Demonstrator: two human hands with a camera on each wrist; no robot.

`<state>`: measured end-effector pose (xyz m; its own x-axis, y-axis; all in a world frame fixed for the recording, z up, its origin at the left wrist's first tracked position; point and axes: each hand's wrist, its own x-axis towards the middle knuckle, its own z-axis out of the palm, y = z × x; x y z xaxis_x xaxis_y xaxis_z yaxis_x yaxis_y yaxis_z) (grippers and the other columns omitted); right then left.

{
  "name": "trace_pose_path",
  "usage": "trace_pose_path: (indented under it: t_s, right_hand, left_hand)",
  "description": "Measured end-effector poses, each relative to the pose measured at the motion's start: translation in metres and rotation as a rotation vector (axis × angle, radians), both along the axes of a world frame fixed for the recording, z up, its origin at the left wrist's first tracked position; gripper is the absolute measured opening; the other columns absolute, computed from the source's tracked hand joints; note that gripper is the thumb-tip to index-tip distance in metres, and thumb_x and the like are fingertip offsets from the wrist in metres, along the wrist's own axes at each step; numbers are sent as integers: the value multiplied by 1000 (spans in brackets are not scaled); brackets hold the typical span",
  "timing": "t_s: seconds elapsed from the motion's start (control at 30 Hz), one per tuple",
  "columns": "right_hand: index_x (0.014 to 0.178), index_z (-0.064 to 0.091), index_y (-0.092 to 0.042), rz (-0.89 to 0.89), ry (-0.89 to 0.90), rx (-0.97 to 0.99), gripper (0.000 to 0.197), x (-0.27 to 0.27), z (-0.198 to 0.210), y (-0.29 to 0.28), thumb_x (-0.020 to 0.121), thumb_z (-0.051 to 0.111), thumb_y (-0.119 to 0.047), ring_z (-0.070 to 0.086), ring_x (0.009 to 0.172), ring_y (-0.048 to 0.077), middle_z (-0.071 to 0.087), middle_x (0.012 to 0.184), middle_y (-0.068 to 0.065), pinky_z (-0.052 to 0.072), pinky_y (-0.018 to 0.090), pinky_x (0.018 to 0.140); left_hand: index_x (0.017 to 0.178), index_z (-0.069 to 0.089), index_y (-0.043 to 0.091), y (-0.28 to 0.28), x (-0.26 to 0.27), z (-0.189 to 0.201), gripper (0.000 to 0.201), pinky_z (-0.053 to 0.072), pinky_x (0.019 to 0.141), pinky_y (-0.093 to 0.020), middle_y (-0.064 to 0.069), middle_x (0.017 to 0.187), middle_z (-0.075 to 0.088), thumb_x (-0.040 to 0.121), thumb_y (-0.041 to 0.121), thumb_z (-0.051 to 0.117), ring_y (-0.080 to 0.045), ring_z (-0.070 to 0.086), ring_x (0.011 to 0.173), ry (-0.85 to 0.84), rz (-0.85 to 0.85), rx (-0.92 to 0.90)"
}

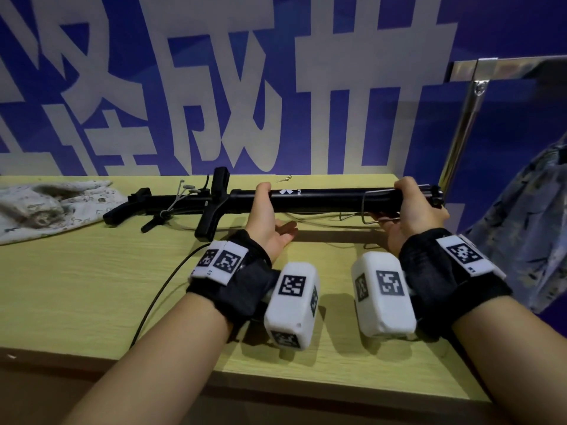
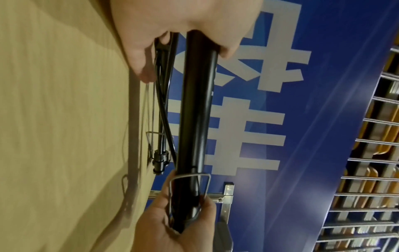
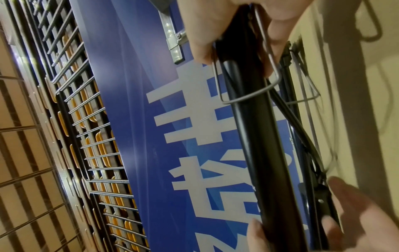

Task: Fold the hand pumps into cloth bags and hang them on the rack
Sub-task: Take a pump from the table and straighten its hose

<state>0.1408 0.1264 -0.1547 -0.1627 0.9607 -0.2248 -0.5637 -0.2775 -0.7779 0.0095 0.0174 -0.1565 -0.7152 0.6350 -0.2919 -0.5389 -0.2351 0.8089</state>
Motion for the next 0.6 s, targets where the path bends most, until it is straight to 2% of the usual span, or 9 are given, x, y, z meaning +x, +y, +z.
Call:
trace_pose_path:
  t_s: [0.07,0.13,0.2,0.3,0.37,0.43,0.47,0.53,0.6]
  right_hand:
    - [135,29,-15,-21,5,-5,71,1,-1,4,76,68,-10,60,90,24,50,117,11,58,46,73]
    - [136,30,-14,-27,7,-15,73,0,-1,8,74,69,-11,62,94,27,52,118,12,59,46,70]
    - [138,29,-15,-32,-6,-18,76,0,-4,12,74,69,-12,63,94,28,52,119,12,59,46,69]
    - [135,37,-13,-21,-40,-27,79,1,-7,24,65,75,-18,64,93,29,55,119,13,60,44,65]
    - [132,42,-11,21,-62,-21,79,1,-5,26,62,77,-22,63,96,28,55,122,14,59,40,64]
    - [134,41,-12,27,-191,26,76,3,-5,32,68,75,-27,59,103,24,52,130,12,56,34,76]
    - [135,38,-14,-3,-289,30,84,4,-3,30,62,77,-33,56,108,25,49,133,11,51,34,83]
    - [137,28,-16,-91,-573,87,97,11,-1,30,57,77,-42,44,121,34,36,141,12,41,43,99]
    - [139,26,-16,-144,-868,310,78,17,2,24,76,68,-34,27,130,37,21,145,16,27,44,106]
  left_hand:
    - [91,49,11,-2,-4,3,33,43,82,-35,-9,96,47,90,43,51,-21,50,83,-58,75,77]
    - [85,51,13,-4,-9,6,27,39,84,-35,-8,92,52,90,39,52,-20,50,81,-126,133,167]
    - [85,52,14,-6,-8,6,22,38,85,-36,-7,92,54,89,36,53,-20,52,83,-133,152,213]
    - [93,55,16,-7,-6,8,15,45,83,-34,-5,92,56,89,30,54,-20,54,92,-93,205,279]
    - [100,54,13,-14,-12,14,14,46,94,-40,-9,96,56,92,24,50,-24,53,101,-96,234,391]
    - [114,53,9,-15,-16,16,22,41,101,-47,-12,102,55,95,21,47,-28,52,109,-123,237,445]
    - [122,50,8,-16,-16,16,28,40,103,-49,-13,106,55,96,19,46,-29,51,113,-116,234,445]
    - [130,46,9,-16,-14,13,35,39,102,-49,-14,112,55,97,19,47,-30,50,117,-79,208,435]
    - [131,47,10,-16,-12,10,36,42,96,-48,-14,117,56,96,20,50,-30,51,117,-55,177,427]
